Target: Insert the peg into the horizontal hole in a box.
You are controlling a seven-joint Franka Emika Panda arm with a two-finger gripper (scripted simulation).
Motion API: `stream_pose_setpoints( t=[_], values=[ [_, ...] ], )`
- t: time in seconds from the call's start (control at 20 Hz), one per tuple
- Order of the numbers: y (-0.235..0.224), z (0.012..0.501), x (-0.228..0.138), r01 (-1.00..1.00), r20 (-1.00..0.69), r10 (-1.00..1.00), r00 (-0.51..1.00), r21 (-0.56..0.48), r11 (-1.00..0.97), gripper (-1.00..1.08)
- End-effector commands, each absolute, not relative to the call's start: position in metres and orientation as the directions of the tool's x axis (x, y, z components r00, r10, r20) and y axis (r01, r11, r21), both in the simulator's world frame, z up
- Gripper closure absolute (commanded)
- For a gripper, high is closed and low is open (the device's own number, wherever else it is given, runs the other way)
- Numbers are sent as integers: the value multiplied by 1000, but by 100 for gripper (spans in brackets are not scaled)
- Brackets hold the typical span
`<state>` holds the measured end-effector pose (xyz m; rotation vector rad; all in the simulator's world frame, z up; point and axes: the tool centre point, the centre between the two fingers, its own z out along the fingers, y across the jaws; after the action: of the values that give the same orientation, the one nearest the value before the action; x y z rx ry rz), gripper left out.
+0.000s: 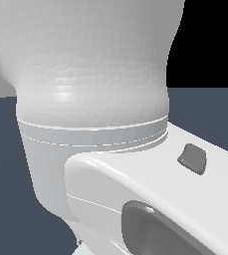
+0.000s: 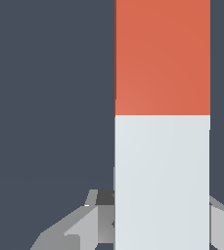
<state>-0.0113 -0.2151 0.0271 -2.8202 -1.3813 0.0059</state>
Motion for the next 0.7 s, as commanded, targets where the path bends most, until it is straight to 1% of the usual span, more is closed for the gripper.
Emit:
stream_pose_setpoints(
  t=[0.0,0.35,0.65],
  values=[
    [-201,35,3,832,-2,832,554,1,-554,108],
    [-138,61,43,955,-2,955,297,1,-297,108],
    [-78,81,60,998,-2,998,65,1,-65,108]
  ],
)
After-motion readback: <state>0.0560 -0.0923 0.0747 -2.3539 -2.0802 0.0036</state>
